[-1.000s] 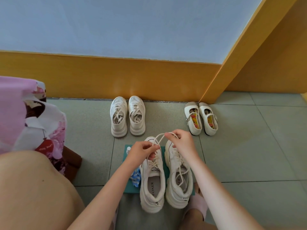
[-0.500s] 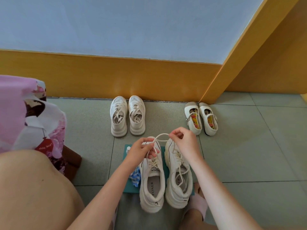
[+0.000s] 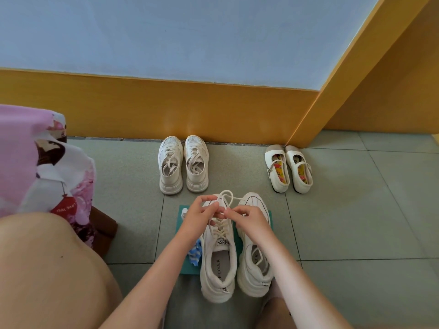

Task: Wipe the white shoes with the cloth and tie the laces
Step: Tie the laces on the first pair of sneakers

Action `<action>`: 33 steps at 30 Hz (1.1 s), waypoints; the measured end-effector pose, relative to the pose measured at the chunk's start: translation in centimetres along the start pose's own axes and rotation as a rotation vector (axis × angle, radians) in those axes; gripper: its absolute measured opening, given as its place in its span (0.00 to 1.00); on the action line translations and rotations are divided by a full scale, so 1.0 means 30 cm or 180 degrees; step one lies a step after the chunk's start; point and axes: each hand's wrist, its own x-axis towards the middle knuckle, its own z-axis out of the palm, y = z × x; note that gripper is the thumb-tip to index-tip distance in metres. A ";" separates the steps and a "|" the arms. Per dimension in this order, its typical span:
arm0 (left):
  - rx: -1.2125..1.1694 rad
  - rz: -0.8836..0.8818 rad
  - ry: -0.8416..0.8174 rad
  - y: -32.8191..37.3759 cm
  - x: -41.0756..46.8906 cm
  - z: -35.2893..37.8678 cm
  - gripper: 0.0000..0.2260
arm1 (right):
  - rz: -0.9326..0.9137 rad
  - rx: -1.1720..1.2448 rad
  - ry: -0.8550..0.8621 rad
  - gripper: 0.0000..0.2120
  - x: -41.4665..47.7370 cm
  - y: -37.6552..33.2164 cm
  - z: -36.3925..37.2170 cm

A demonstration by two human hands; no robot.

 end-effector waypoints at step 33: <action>0.0442 -0.0446 -0.0361 0.045 0.020 0.011 0.12 | -0.0753 -0.0023 -0.0132 0.09 0.111 -0.143 -0.019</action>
